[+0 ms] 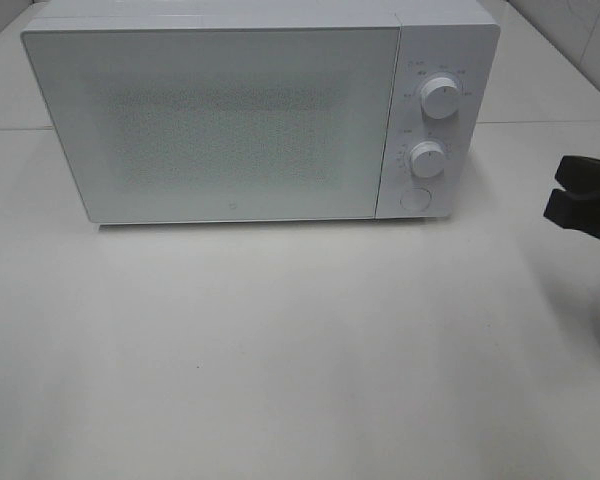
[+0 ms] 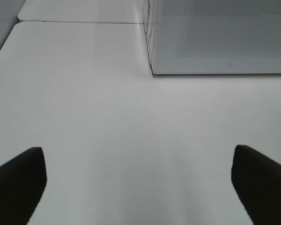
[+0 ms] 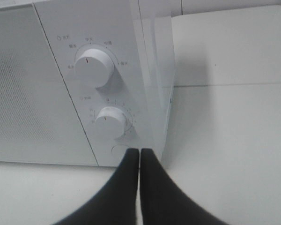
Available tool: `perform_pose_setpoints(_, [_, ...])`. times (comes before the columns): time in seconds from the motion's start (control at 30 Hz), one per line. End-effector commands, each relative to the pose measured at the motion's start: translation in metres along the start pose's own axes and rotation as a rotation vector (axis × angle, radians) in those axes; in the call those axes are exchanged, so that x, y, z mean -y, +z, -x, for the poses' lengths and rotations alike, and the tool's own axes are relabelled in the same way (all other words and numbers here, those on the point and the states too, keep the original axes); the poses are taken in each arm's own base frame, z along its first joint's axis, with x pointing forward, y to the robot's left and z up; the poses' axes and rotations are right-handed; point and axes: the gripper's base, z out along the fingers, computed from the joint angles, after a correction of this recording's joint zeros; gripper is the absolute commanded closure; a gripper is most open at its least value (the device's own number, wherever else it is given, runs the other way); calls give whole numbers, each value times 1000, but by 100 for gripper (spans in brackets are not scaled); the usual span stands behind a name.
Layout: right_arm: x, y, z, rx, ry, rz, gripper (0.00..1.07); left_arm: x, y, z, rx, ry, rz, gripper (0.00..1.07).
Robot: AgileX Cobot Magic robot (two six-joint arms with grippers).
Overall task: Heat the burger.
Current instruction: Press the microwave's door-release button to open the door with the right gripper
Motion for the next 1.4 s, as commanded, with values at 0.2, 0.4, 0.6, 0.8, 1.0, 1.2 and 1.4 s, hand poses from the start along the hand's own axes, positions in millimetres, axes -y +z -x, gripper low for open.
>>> perform_pose_setpoints(0.2, [-14,16,-26,-124,108,35,107,0,0,0,4,-9,-1,2])
perform_pose_setpoints(0.4, [-26,26,-37,-158,315,76,107,0,0,0,4,-9,-1,2])
perform_pose_setpoints(0.6, [-29,42,-34,-176,614,62,107,0,0,0,4,-9,-1,2])
perform_pose_setpoints(0.8, [-33,61,-43,-205,883,0,107,0,0,0,4,-9,-1,2])
perform_pose_setpoints(1.0, [-45,78,-47,-161,1017,-80,107,0,0,0,4,-9,-1,2])
perform_pose_setpoints(1.2, [-44,96,-55,-139,1151,-158,107,0,0,0,4,-9,-1,2])
perform_pose_setpoints(1.4, [-45,108,-60,-135,1274,-176,107,0,0,0,4,-9,-1,2])
